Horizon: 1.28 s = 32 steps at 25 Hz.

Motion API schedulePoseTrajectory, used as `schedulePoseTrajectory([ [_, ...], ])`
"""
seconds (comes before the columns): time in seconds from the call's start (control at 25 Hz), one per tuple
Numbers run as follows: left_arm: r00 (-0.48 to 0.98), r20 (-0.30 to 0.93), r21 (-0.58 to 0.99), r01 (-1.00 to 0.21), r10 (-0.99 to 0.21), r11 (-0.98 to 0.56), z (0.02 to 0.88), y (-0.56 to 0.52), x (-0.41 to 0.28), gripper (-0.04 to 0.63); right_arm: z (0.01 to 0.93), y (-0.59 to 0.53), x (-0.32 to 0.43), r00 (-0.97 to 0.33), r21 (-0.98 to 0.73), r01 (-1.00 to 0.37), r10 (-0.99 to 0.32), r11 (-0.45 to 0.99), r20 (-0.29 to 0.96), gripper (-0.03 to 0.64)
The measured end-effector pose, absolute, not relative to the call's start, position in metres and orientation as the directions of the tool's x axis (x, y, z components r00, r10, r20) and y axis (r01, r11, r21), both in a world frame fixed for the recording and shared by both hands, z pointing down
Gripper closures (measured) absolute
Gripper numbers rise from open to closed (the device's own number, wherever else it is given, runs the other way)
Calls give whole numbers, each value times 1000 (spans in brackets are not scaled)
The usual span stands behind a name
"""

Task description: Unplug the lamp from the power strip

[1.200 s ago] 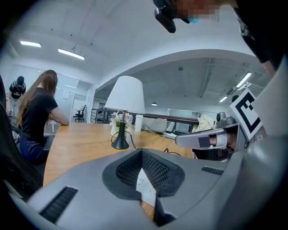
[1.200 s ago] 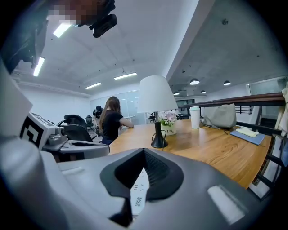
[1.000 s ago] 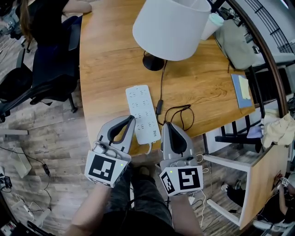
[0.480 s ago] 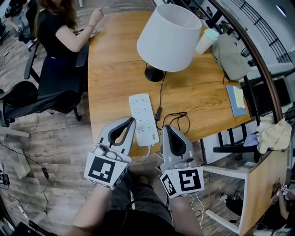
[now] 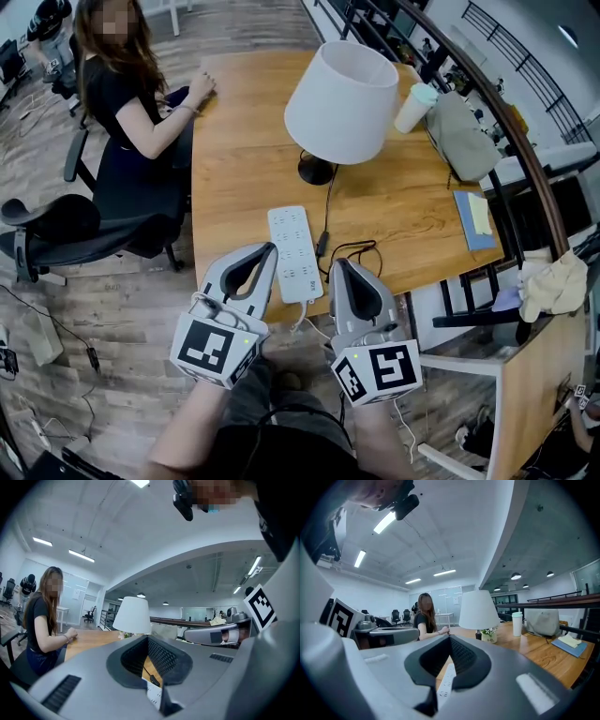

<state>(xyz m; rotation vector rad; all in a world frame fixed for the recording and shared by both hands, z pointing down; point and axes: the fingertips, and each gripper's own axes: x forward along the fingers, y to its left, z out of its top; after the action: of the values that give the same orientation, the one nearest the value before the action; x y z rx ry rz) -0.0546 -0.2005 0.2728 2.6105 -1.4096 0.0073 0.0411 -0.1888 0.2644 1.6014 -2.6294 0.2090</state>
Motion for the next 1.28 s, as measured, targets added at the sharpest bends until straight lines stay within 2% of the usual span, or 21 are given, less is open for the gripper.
schedulePoseTrajectory([
  [1.28,484,43,113,-872,-874,-477,226,-153,-74,600,222,-147,36,-569,-68,-822,-818,565,79,609],
])
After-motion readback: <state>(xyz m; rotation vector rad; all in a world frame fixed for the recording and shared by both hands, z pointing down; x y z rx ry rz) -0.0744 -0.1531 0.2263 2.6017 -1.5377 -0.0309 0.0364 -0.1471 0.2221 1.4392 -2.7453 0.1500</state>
